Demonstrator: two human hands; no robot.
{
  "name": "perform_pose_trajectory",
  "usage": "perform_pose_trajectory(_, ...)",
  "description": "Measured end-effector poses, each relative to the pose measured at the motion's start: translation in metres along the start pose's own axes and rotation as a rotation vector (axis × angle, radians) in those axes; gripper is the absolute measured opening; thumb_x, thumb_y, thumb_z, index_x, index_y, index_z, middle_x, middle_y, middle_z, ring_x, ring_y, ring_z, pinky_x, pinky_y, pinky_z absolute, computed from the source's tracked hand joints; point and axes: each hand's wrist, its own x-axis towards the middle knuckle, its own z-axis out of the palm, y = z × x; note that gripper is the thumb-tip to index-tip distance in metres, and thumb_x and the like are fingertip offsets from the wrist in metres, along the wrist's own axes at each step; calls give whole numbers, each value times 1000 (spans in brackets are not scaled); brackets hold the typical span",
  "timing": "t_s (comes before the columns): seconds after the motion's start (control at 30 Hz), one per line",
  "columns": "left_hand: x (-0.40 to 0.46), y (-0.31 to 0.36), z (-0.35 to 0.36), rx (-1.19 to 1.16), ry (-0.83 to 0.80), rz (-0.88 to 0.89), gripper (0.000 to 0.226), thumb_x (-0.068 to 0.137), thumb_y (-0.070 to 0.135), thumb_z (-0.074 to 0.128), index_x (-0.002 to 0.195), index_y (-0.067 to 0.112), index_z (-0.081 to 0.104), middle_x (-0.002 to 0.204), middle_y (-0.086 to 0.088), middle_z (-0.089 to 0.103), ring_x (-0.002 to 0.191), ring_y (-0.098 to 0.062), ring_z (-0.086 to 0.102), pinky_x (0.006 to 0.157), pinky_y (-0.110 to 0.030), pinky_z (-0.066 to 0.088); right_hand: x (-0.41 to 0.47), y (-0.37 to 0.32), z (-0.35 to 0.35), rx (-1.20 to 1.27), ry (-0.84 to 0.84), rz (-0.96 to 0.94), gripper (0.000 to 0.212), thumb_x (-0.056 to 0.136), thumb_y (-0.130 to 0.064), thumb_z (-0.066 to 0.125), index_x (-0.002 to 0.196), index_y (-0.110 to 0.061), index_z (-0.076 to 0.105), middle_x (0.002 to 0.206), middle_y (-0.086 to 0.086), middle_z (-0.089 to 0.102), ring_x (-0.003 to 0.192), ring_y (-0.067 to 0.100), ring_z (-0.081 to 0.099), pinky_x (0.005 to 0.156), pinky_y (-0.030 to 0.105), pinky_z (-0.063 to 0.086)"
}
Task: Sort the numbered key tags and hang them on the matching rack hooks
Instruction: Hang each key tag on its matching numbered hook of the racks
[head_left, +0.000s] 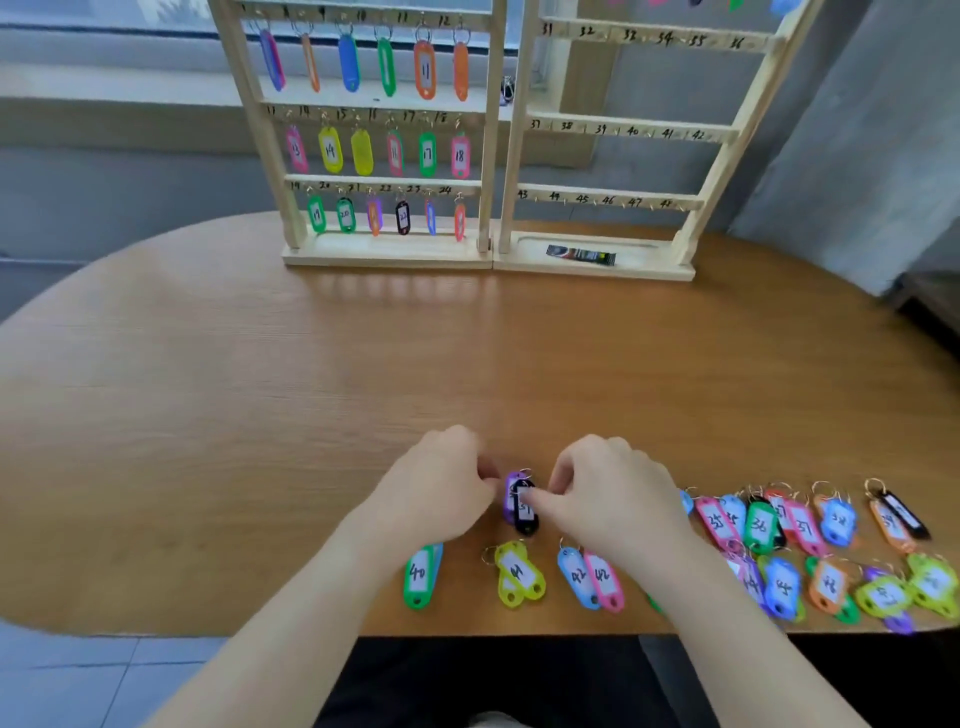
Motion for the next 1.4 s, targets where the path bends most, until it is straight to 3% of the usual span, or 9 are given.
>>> perform_pose_trajectory(0.17,7,4,1,-49,2,0,7,82,33,69,88,30,72,84,6,70,81,-15,67,69,-32,55,2,-12,1,-5,-26,-10,30,83,-51,67,81,-22,64,82,-3,62,79,24,62,73,35,53)
perform_pose_trajectory(0.27,9,6,3,-74,1,7,3,81,33,73,82,30,72,79,6,69,76,-15,66,64,-28,51,5,-9,-2,-14,-32,0,16,86,-37,64,91,-22,66,92,-1,64,86,25,63,78,35,54)
perform_pose_trajectory(0.5,15,6,3,-130,10,12,12,79,35,78,83,30,68,82,5,67,76,-13,64,61,-26,47,8,-9,-4,-32,-36,24,27,89,-42,65,104,-21,57,95,-2,62,85,21,60,70,33,47)
perform_pose_trajectory(0.7,15,8,1,-99,-65,112,21,77,31,81,89,33,65,77,13,61,73,-9,58,62,-25,42,12,-10,-2,43,-76,27,18,87,-40,67,89,-22,64,81,-3,65,76,21,65,68,33,54)
perform_pose_trajectory(0.93,20,10,4,-126,-14,109,11,85,39,72,88,34,63,81,10,63,74,-11,58,60,-26,40,14,16,-14,335,-73,20,31,94,-30,58,71,-9,53,63,5,61,56,16,48,53,32,36)
perform_pose_trajectory(1.07,22,22,10,-89,5,75,22,80,52,74,83,33,63,78,9,64,73,-12,60,59,-28,39,5,25,-28,548,-159,-7,28,102,-22,53,79,-9,63,58,-8,69,39,3,50,44,15,37)
perform_pose_trajectory(1.17,25,31,12,3,-4,50,20,82,50,73,87,32,66,87,6,65,81,-16,63,64,-30,47,5,31,-28,617,-154,-12,24,105,-21,50,94,-10,67,63,-14,71,41,3,55,46,14,37)
perform_pose_trajectory(1.27,27,35,13,61,-15,35,16,85,44,73,93,31,68,92,4,66,84,-17,64,68,-31,52,7,36,-25,762,-141,-8,21,107,-18,44,103,-17,65,79,-6,76,54,16,65,48,17,39)
perform_pose_trajectory(1.4,27,35,12,42,-46,15,14,85,42,73,83,31,63,89,4,65,82,-17,63,62,-28,44,11,38,-21,922,-164,9,25,108,-15,38,104,-14,62,65,-2,60,55,19,59,48,26,38)
